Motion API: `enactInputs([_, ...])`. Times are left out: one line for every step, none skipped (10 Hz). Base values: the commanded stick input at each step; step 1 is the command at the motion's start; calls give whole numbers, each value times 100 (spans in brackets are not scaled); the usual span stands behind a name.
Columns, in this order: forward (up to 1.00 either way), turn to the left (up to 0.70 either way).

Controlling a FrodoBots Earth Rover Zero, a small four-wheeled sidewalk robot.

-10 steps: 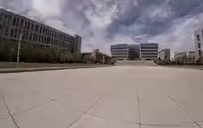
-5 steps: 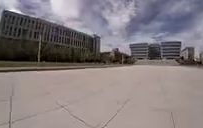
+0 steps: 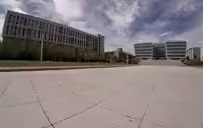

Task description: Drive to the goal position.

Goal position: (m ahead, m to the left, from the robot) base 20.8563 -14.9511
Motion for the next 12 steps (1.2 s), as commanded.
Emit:
enactInputs([100, 0])
enactInputs([100, 0])
enactInputs([100, 0])
enactInputs([100, 0])
enactInputs([100, 0])
enactInputs([100, 0])
enactInputs([100, 0])
enactInputs([100, 0])
enactInputs([100, 0])
enactInputs([100, 0])
enactInputs([100, 0])
enactInputs([100, 0])
